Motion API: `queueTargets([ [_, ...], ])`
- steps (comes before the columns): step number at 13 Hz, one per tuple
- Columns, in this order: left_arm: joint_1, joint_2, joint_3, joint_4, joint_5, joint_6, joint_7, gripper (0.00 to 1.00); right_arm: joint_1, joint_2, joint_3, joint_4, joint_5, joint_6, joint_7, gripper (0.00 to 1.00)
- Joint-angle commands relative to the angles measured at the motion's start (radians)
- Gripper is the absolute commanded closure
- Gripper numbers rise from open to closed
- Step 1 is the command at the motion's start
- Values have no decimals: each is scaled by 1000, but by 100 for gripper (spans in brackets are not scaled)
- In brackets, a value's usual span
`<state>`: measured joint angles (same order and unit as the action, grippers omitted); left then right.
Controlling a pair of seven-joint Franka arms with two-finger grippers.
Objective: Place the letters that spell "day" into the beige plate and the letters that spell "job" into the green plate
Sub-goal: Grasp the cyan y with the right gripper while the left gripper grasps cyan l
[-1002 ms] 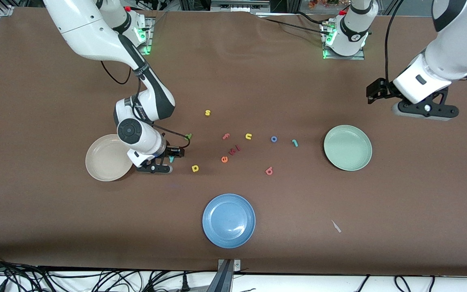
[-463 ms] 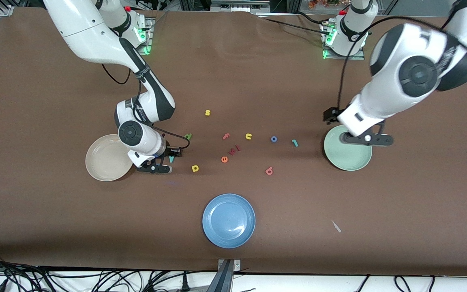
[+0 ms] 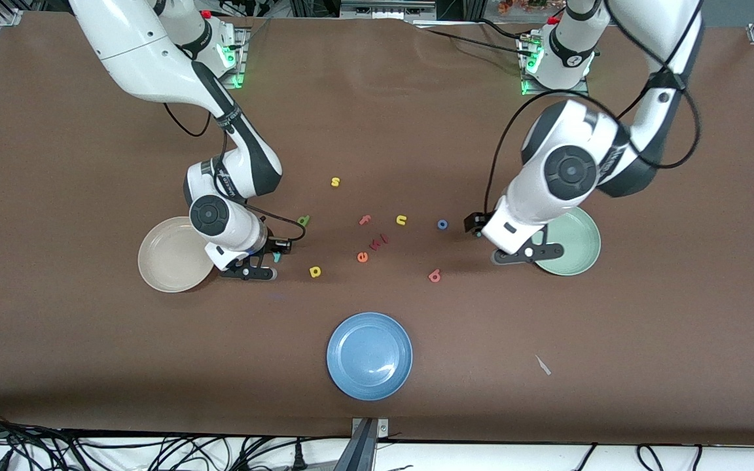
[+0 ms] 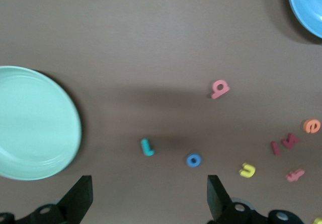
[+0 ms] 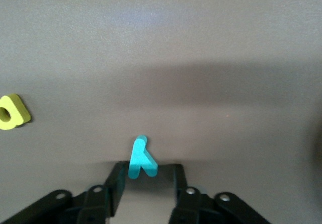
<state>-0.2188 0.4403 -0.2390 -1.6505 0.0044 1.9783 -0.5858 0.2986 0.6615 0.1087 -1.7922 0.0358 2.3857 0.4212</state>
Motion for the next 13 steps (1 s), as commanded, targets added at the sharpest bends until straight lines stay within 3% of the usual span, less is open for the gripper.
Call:
queueTargets([
  [1,-20,76,1,23,25,57,-42,0,-3,20,8,10,12,17,16,62],
  [2,-30,96,1,18,25,82,-42,0,-1,20,8,10,12,18,25,68],
  [5,-44,144,3,-9,28,128,-40,0,4,23,8,17,12,20,45,71],
  [8,-24,144,7,-100,28,178,-52,2,4,21,8,17,12,18,47,73],
  [10,-25,143,7,-164,28,236,-145,16,4,21,8,19,13,20,47,76],
  [11,-30,143,9,-185,29,269,-178,29,4,23,8,19,13,20,47,76],
  [13,-22,143,9,-206,80,289,-180,40,4,23,8,20,13,18,45,78],
])
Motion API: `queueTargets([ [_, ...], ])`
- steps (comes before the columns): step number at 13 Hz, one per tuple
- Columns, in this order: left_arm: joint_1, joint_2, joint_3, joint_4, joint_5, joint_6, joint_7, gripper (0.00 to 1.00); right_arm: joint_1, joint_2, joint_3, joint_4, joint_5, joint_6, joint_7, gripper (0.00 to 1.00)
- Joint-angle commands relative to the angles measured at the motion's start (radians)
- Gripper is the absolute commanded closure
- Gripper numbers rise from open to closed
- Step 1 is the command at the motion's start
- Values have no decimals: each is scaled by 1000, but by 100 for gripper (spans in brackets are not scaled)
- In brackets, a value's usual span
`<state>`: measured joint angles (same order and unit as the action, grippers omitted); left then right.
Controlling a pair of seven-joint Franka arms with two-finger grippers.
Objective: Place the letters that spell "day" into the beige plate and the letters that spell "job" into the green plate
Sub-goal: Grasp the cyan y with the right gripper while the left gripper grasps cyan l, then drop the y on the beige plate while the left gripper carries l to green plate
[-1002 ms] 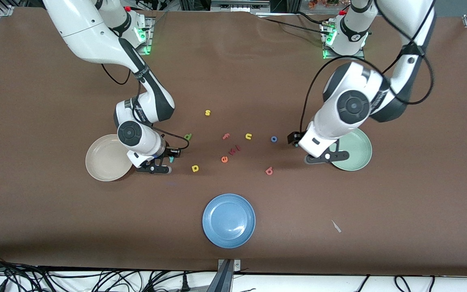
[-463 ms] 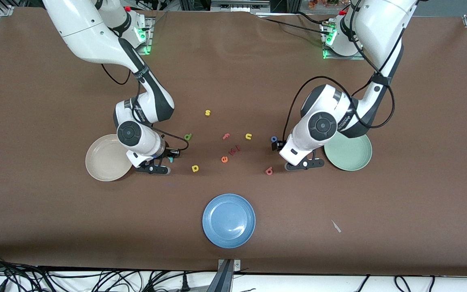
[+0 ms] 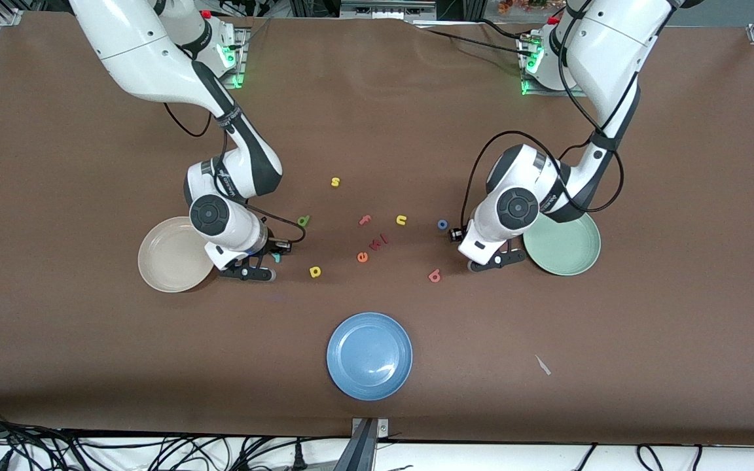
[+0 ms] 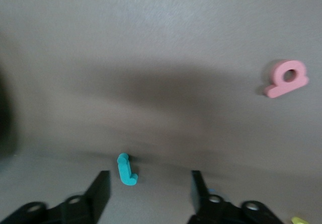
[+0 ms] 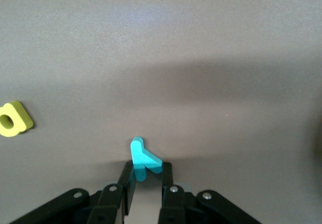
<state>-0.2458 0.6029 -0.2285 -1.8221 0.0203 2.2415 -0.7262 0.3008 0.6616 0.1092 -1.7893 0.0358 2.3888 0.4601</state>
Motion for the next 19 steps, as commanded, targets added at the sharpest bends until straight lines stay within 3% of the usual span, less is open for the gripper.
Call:
queueTargets([
  [1,6,-20,-2,-46,110,29,-45,42,1,23,7,25,13,12,5,79],
  [4,11,-20,-2,-63,118,32,-48,43,1,23,7,27,13,10,6,80],
  [7,13,-15,-3,-72,116,32,-50,55,1,15,7,39,9,-11,-1,83],
  [10,17,-11,-3,-95,107,95,-58,60,-11,1,-6,123,-5,-189,-27,83],
  [13,23,-11,-5,-109,107,106,-58,68,-12,-62,-74,116,-7,-271,-202,83],
  [15,22,-11,-5,-112,107,106,-56,95,-14,-101,-130,91,-5,-319,-331,83],
  [16,23,-11,-5,-111,106,104,-56,100,-14,-135,-156,50,-5,-316,-386,83],
  [19,23,-17,-5,-106,102,98,-58,100,-14,-223,-242,-62,-5,-293,-539,83],
])
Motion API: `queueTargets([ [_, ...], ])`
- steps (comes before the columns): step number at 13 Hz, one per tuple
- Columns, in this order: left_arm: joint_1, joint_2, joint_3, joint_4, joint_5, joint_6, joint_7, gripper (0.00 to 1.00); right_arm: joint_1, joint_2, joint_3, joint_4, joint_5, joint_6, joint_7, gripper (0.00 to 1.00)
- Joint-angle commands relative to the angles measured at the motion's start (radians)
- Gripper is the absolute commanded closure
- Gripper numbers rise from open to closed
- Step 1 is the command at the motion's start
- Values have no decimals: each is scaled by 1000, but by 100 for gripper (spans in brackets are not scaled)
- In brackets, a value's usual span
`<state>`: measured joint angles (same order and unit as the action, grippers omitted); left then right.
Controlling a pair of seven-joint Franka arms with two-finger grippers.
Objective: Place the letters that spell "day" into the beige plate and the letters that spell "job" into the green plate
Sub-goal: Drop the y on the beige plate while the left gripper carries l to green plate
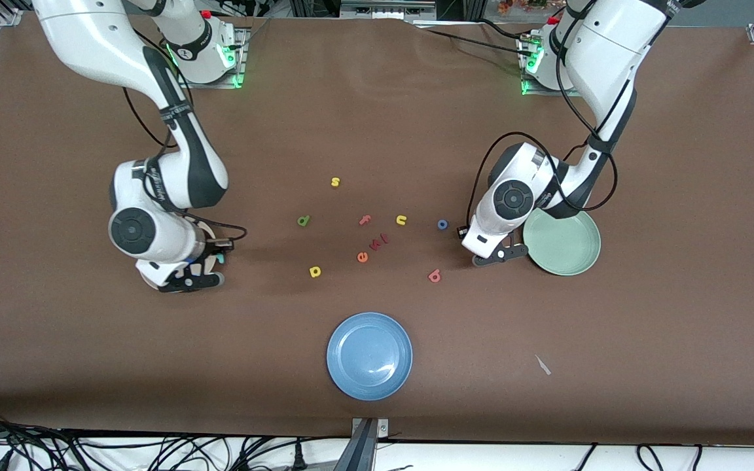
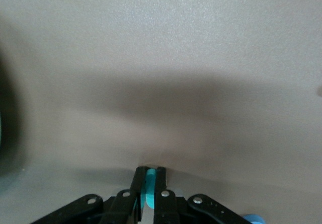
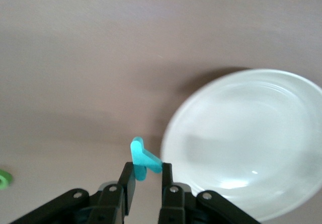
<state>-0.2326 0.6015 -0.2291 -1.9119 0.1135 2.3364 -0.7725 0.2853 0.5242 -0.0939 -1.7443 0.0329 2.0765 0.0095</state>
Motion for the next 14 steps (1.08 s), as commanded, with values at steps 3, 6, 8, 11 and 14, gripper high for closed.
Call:
queueTargets([
  [3,4,-51,-7,-10,9,-22,-1,100,2,-115,-121,-222,7,158,-254,82],
  [6,42,-109,-7,-4,12,-104,97,100,-2,-116,-138,-303,24,316,-368,76],
  [8,82,-144,-7,-4,12,-156,181,100,-2,-131,-135,-302,24,307,-391,0],
  [11,134,-212,-7,-4,12,-262,320,100,0,-171,-104,-285,67,223,-375,0],
  [14,241,-227,-6,-10,21,-296,483,100,8,-173,-81,-281,209,206,-358,0],
])
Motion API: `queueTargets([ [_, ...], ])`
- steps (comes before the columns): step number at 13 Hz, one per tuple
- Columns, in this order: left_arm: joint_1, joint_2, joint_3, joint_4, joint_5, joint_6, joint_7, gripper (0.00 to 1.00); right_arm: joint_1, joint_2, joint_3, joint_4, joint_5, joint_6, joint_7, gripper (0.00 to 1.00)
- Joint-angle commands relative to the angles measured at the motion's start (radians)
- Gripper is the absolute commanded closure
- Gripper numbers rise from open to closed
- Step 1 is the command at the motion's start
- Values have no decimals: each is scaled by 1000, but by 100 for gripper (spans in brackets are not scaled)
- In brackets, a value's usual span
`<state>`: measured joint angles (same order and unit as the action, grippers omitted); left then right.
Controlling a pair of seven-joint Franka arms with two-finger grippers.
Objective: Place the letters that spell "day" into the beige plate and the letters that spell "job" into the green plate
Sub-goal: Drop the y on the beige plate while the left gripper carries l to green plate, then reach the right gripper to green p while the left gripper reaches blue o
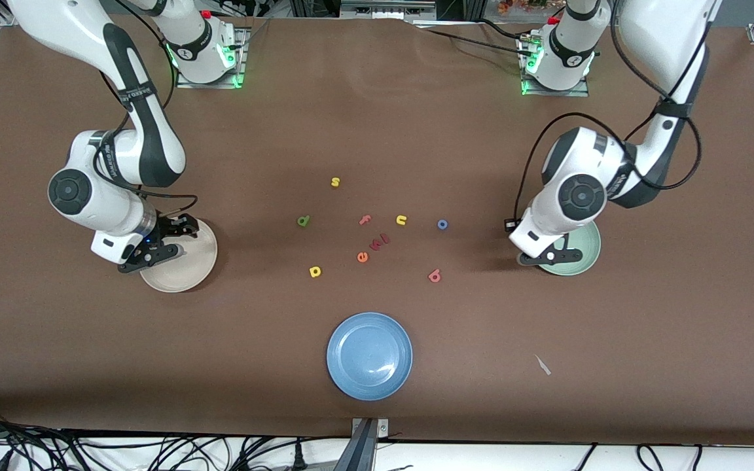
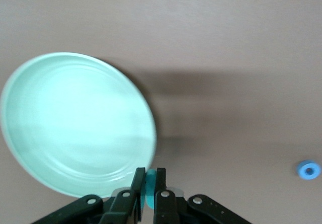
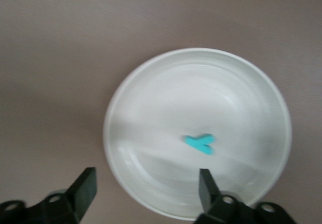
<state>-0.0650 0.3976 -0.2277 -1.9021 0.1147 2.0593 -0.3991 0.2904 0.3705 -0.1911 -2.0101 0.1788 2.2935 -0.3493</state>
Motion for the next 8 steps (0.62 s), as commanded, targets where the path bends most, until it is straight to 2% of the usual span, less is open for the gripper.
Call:
queueTargets([
  [1,129,-23,-9,-26,20,-21,197,100,7,-21,28,-15,79,-12,47,0],
  [3,203,-5,-7,-34,20,-19,305,100,9,-21,85,-15,79,-12,224,0],
  [5,234,13,-7,-80,20,-4,307,100,21,-22,142,-12,70,-11,405,0],
  [8,258,44,-5,-171,23,152,309,100,108,-8,148,-4,64,18,634,0],
])
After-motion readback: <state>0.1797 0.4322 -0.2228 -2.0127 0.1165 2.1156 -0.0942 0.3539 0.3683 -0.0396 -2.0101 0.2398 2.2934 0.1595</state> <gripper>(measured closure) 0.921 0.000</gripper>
